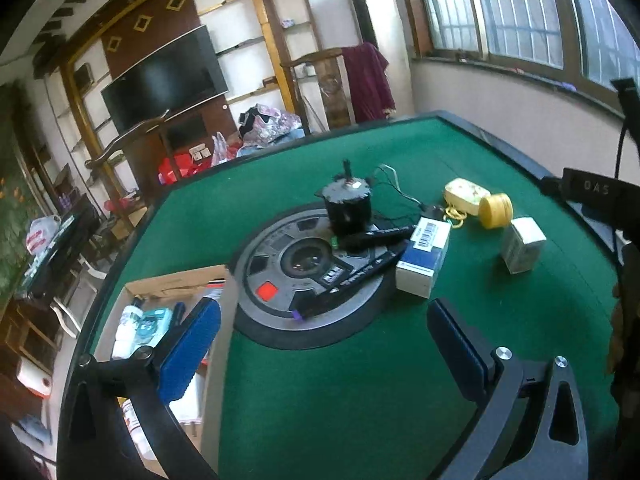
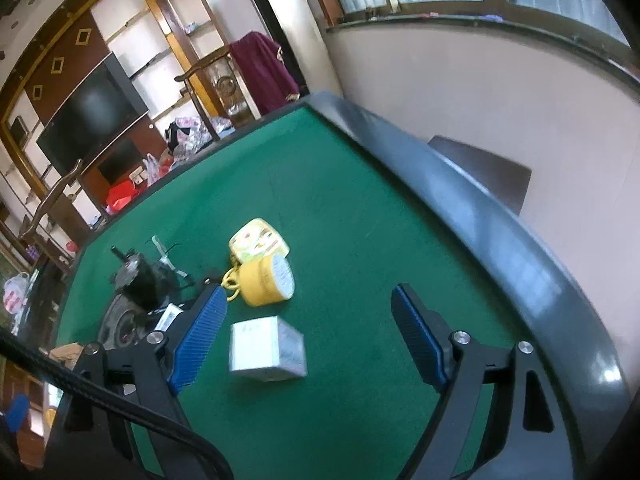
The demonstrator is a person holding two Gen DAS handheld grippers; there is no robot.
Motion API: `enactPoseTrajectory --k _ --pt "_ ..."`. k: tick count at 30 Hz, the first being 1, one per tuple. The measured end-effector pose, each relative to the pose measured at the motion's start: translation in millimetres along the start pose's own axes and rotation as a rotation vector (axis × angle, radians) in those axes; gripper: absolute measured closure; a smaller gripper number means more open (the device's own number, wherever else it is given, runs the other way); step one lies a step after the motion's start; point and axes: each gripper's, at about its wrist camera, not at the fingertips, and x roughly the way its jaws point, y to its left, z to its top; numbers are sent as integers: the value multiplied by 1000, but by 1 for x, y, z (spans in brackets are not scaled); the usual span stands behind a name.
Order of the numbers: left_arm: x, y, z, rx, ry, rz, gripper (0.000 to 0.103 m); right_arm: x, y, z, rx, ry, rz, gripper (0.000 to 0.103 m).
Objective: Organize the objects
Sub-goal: 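Grasp the blue-and-white medicine box with the left tool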
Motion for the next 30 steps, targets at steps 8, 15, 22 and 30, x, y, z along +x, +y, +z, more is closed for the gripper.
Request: enactPoseTrajectory --k 8,15,22,30 --pt "22 -34 10 51 36 -19 2 16 -20 2 31 61 33 19" --pt "45 -54 17 59 76 -57 2 16 -24 2 53 72 48 19" --pt "66 -66 23 54 108 -98 2 21 -36 4 113 102 64 19" --pt "94 -74 37 8 106 -238 3 26 -37 2 125 128 70 19"
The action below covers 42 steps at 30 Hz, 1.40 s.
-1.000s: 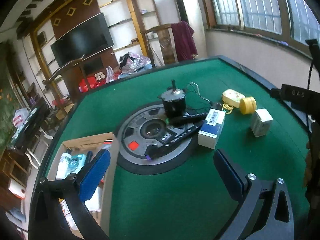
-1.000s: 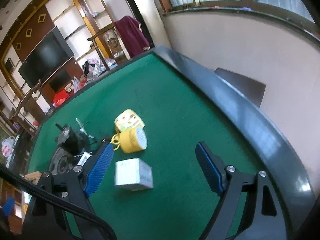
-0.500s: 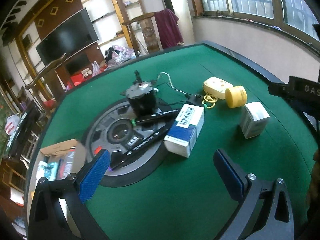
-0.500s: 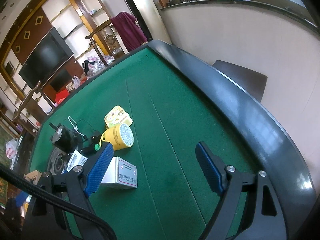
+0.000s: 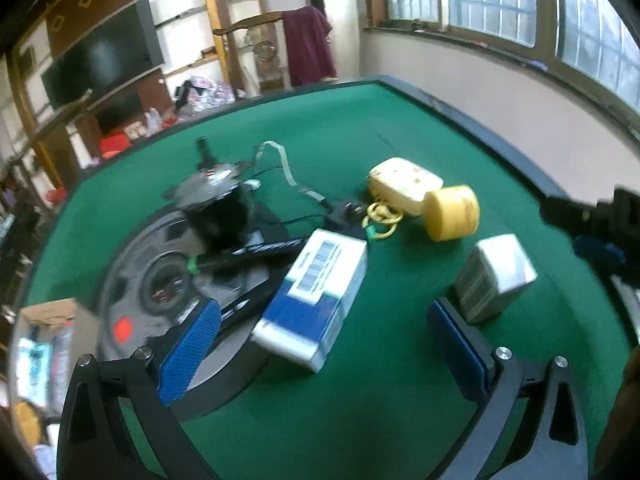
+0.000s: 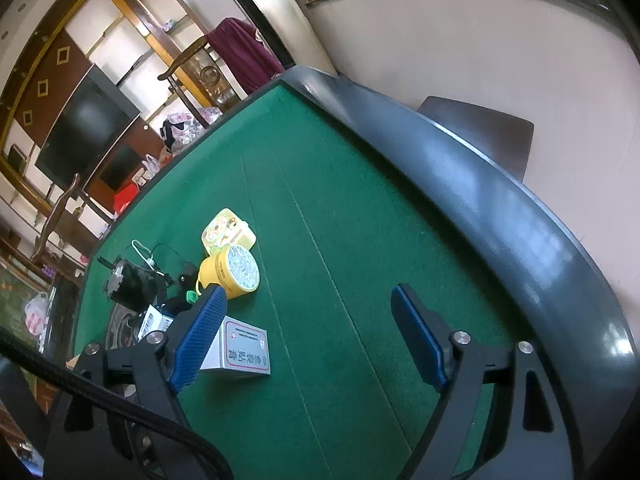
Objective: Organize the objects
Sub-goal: 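Grasp the blue-and-white medicine box with the left tool, then grasp the small white box with the right tool while the left holds the medicine box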
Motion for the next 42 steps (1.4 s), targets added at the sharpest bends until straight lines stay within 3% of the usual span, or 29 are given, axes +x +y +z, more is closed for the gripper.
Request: enactPoseTrajectory --k 3,6,7,8,14,21,28,32,34,38,42 --pt "7 0 7 -17 -2 -56 12 0 1 0 -5 0 -2 19" --pt "13 -1 12 -17 22 -92 45 0 2 0 -7 1 -3 19" --pt "15 -2 13 -13 33 -97 63 0 1 0 -6 1 -3 19" --pt "19 -4 12 -10 51 -104 74 0 1 0 -7 1 -4 19" --pt "11 -7 -2 -3 54 -140 74 3 2 -1 -11 9 -11 19" --pt "-22 10 -36 -90 110 -237 74 5 3 -3 -9 17 -9 19" --pt "-15 -5 -39 -95 103 -200 66 7 8 -7 -35 29 10 19" --pt "-14 -12 -45 -69 74 -153 68 7 17 -9 -81 21 33 19" --pt "-17 -4 -46 -76 71 -159 74 9 23 -11 -112 30 50 19" --pt "-33 13 -53 -123 57 -182 74 14 38 -19 -178 45 53 19" --pt "-50 29 -63 -165 56 -207 74 20 55 -29 -284 27 -11 19"
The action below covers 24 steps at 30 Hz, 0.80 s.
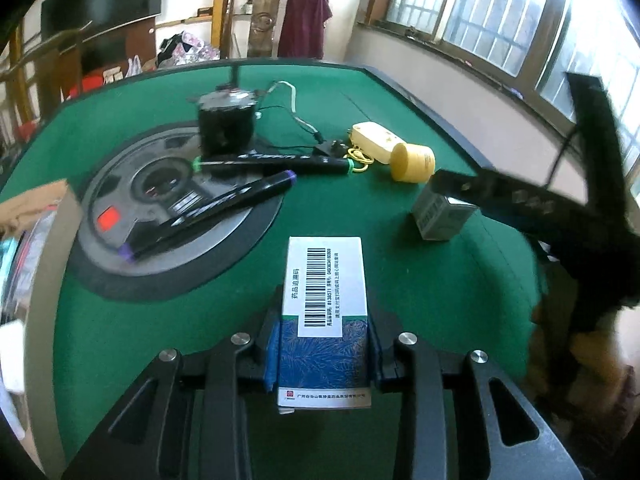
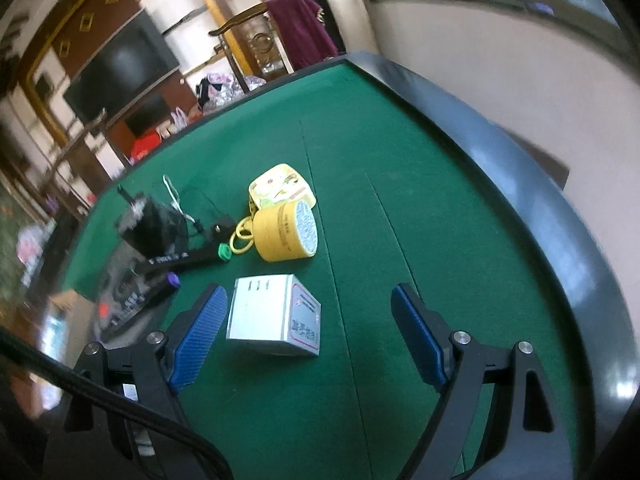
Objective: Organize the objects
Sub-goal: 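Grasp the small white box with the right tool while the left holds the medicine box, then carry the medicine box and white box into the tray and open both tools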
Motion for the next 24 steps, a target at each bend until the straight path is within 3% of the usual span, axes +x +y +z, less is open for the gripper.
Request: enactPoseTrajectory --k 5,8,9,10,24 --pt "-19 13 -9 -28 -1 -12 74 10 18 -6 -109 -13 -96 25" --pt "-30 21 -16 -38 -17 -2 74 18 24 -9 -155 -6 -124 47" --pt "-34 25 -18 -44 -22 -1 74 21 24 -10 -162 8 -119 63" --pt "-38 28 -20 -53 -26 -2 74 22 24 -10 -160 14 -117 71" --pt "-102 100 -46 -183 -134 19 74 7 2 -19 8 26 2 71"
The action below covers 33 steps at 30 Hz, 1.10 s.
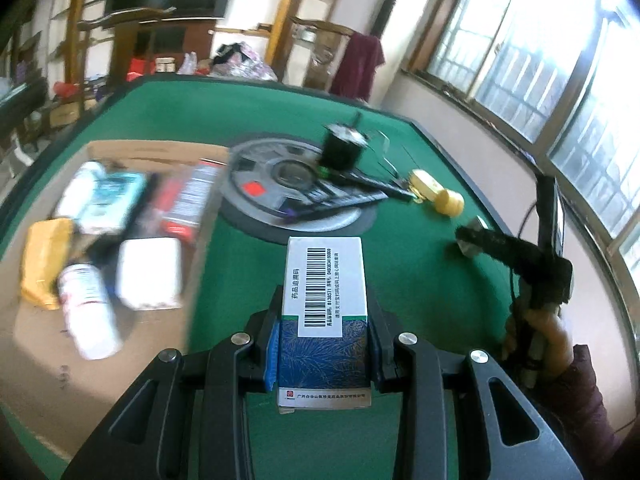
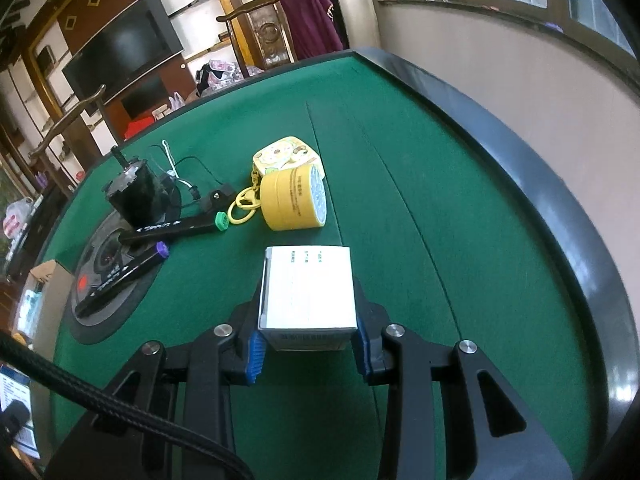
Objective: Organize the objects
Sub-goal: 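Carry the medicine box and white box into the tray and open both tools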
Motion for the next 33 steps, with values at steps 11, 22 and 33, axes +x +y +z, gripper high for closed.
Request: enactPoseTrajectory --k 11,22,33 --pt "-45 91 -15 -120 -65 106 74 -14 10 -21 129 89 153 71" --pt "-66 169 -28 -256 -108 234 73 -47 103 -29 -29 138 343 71" --pt "-31 177 -42 -259 -1 215 73 -29 248 -83 -276 330 531 70"
